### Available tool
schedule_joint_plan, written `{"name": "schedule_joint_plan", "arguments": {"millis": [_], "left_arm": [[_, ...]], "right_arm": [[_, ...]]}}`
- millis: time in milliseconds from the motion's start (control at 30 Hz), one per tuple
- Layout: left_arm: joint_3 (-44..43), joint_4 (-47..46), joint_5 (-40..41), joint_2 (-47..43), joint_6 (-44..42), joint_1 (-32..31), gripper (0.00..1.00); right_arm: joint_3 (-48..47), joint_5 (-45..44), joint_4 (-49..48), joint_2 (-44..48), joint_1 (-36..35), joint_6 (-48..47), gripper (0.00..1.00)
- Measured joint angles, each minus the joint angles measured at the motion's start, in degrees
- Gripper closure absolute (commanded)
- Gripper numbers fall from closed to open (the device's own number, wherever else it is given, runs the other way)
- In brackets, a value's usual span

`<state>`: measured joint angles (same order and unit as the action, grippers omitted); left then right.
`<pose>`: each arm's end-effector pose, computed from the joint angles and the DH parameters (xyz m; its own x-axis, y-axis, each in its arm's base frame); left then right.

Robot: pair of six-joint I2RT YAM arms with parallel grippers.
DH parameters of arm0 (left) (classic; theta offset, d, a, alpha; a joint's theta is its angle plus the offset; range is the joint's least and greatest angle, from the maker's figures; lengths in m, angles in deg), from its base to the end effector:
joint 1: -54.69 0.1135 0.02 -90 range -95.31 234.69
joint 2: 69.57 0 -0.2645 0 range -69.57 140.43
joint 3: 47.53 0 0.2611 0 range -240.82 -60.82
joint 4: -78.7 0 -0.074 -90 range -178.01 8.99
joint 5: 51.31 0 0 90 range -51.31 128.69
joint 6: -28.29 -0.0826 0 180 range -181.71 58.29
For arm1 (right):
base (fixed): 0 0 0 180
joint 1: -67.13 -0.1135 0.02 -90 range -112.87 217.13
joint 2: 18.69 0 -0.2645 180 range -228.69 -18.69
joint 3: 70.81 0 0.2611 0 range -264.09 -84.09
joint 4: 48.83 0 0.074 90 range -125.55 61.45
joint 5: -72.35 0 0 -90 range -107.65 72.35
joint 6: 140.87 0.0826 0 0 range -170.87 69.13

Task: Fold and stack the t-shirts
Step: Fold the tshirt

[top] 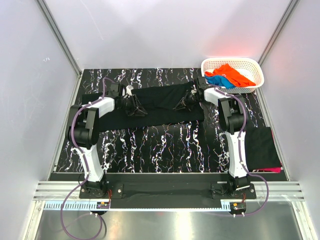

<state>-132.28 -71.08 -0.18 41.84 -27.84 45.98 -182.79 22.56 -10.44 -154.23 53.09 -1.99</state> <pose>0.4127 -0.1157 0.1268 -0.9420 -0.2947 -0.1608 -0.0821 0.6666 -0.7409 0.4843 0.1761 0.0734 -0.9245 0.3618 0.1200 0.3295 0.6001 0.7289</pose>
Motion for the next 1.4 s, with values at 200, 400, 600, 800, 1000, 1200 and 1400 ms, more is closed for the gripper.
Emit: {"name": "schedule_joint_plan", "arguments": {"millis": [200, 400, 600, 800, 1000, 1200, 1400], "left_arm": [[0.4, 0.1, 0.0, -0.8, -0.4, 0.5, 0.67], [0.4, 0.1, 0.0, -0.8, -0.5, 0.5, 0.67], [0.4, -0.4, -0.2, -0.8, -0.4, 0.5, 0.67], [0.4, -1.0, -0.6, -0.8, 0.3, 0.5, 0.67], [0.4, -2.0, -1.2, -0.8, 1.2, 0.9, 0.67], [0.4, -2.5, -1.7, -0.8, 2.4, 1.6, 0.65], [2.4, -7.0, -4.8, -0.7, 5.2, 1.5, 0.59]], "right_arm": [[-1.0, -0.3, -0.2, -0.4, 0.0, 1.1, 1.0], [4.3, -1.1, -0.3, 3.4, -0.2, 4.3, 1.0], [7.7, -4.3, 0.0, 9.2, -1.7, 9.8, 1.0], [8.0, -6.8, -0.7, 10.2, -5.6, 17.1, 1.0], [9.0, -10.7, -0.8, 10.3, -8.7, 24.5, 1.0], [8.7, -13.8, -0.6, 10.4, -10.3, 28.1, 0.68], [6.7, -13.0, 0.5, 11.2, -10.3, 18.2, 0.36]]}}
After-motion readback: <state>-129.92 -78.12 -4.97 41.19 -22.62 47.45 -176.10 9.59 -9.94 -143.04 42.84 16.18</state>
